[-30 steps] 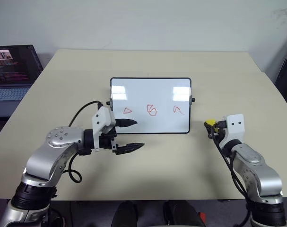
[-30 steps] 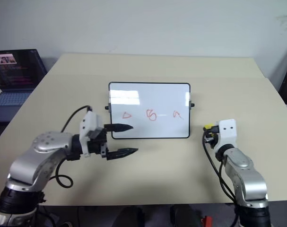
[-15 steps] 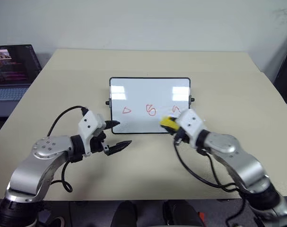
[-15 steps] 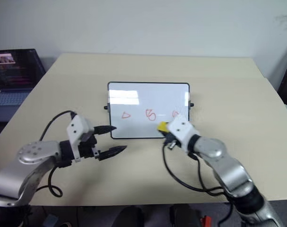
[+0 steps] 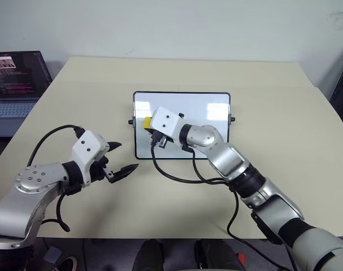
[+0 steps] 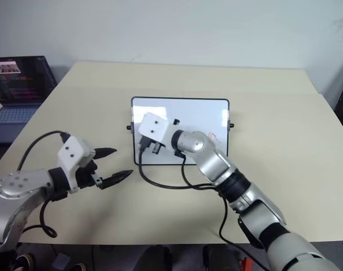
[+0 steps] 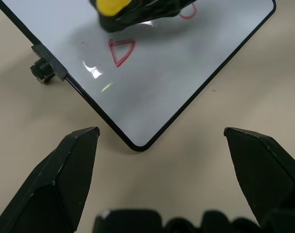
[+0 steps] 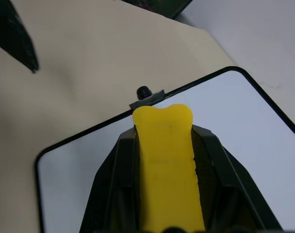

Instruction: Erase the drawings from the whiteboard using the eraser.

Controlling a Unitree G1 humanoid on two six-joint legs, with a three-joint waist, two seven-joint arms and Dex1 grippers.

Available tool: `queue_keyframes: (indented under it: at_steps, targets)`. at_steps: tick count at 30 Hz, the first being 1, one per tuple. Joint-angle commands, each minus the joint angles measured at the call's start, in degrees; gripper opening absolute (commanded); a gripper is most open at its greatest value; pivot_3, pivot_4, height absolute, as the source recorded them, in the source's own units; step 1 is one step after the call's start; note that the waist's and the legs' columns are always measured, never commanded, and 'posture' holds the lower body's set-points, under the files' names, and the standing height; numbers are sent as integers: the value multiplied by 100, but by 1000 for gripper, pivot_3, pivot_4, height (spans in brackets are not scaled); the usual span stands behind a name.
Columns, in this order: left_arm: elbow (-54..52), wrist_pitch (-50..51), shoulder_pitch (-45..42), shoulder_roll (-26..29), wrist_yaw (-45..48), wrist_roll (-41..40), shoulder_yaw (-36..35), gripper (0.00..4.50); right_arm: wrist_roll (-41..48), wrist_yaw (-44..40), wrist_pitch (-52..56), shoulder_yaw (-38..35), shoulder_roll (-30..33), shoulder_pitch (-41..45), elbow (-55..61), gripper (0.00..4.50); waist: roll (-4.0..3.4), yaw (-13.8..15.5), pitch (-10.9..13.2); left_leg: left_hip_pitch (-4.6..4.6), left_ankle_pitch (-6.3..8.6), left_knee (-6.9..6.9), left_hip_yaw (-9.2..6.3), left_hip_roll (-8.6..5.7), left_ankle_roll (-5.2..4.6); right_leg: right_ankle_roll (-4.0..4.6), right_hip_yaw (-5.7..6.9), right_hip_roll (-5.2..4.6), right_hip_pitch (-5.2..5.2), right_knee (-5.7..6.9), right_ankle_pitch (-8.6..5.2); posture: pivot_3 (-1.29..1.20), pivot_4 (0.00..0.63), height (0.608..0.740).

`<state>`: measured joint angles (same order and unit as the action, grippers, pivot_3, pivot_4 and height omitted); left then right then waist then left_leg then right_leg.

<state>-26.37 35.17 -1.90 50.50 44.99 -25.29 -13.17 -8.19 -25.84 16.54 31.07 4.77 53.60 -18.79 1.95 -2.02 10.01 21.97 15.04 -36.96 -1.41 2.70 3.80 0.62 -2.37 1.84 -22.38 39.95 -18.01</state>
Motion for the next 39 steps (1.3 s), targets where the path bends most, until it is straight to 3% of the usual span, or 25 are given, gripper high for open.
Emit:
queue_keyframes:
  at_steps: [1,10,16,19,28,33,39]
  targets:
    - [-86,-116,-124,20,12,48,4,4500,-322,84,-453,-15,-127,236,-568,1102,0,2,0,0,0,0,0,0,0,0,0,0,0,0,0,0,150,740]
    - [17,-224,-251,22,114,96,127,4500,-760,-1020,-329,373,28,43,-725,1102,0,2,0,-7,0,0,1,2,0,0,0,0,1,8,0,0,150,740]
    - [94,-302,-341,-14,156,137,241,4500,-1099,-49,-698,8,-81,350,-1066,1102,-1,0,0,-9,0,-3,0,1,0,1,0,0,2,15,1,0,150,740]
    - [137,-342,-382,-23,190,152,289,4500,-1149,-106,-729,31,-69,381,-1161,1102,0,13,0,-8,0,-3,-1,0,0,2,0,-1,2,15,1,0,150,740]
    - [271,-442,-504,-18,254,202,386,4500,-1225,-1332,-144,359,225,-89,-608,1102,0,16,-1,-10,0,-3,-1,0,0,2,1,-1,5,14,1,0,150,740]
    - [290,-429,-573,-48,264,188,459,4500,-1336,-173,-517,-160,119,314,-957,1102,-3,16,2,-17,-1,-5,-3,0,0,4,3,0,6,24,3,0,150,740]
    - [310,-471,-572,-98,250,219,513,4500,-1321,-966,-287,167,301,81,-806,1102,2,20,-2,-16,-1,-5,-2,-2,0,6,2,0,6,24,5,0,150,740]
